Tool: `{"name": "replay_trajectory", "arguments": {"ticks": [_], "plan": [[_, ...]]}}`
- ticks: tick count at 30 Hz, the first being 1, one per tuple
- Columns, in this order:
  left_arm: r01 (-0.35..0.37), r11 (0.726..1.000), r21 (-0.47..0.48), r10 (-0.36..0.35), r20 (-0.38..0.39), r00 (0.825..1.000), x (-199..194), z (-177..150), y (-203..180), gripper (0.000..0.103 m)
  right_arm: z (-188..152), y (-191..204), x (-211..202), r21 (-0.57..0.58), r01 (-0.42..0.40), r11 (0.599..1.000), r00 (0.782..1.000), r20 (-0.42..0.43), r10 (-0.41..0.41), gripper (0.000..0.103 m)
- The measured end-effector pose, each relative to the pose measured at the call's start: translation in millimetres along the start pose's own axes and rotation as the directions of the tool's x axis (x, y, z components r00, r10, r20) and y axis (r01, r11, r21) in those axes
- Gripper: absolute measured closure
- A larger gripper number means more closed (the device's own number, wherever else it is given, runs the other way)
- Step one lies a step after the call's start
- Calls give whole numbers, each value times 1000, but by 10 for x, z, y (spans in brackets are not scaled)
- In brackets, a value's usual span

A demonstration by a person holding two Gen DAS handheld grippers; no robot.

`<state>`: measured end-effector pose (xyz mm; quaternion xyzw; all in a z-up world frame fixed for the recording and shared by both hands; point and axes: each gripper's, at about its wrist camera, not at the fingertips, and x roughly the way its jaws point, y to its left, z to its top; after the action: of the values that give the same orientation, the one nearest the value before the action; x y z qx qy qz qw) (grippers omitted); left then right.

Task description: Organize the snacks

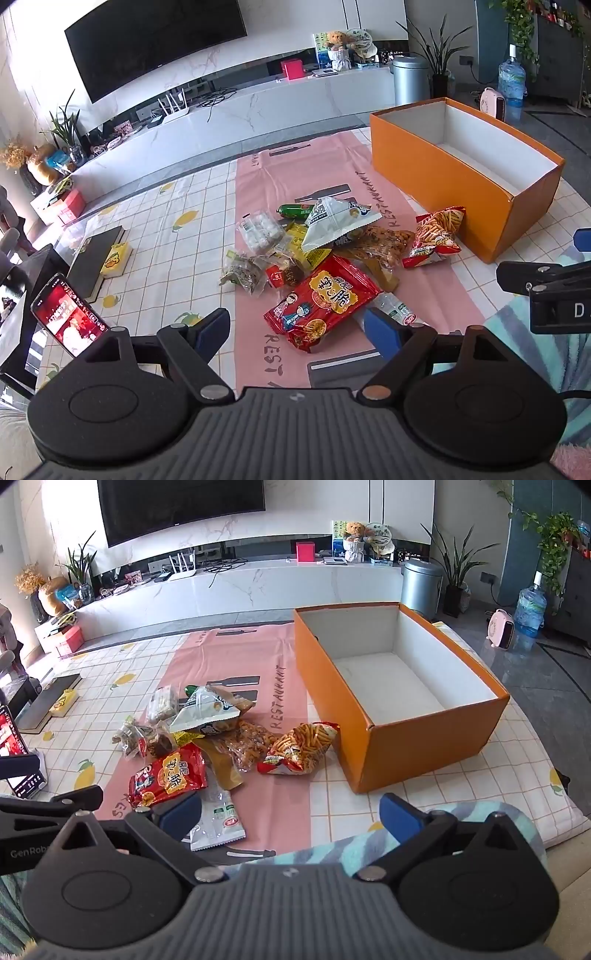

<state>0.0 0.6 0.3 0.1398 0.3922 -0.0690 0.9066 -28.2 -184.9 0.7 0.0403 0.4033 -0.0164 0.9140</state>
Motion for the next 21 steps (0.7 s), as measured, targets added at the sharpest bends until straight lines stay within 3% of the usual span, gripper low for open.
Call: {"name": "replay_trajectory", "arguments": {"ticks": [21], "plan": [[8,1000,13,-8,-14,1000,2,-19,-51,6,-13,36,-58,-1,14,1000,1000,3,-14,4]]}}
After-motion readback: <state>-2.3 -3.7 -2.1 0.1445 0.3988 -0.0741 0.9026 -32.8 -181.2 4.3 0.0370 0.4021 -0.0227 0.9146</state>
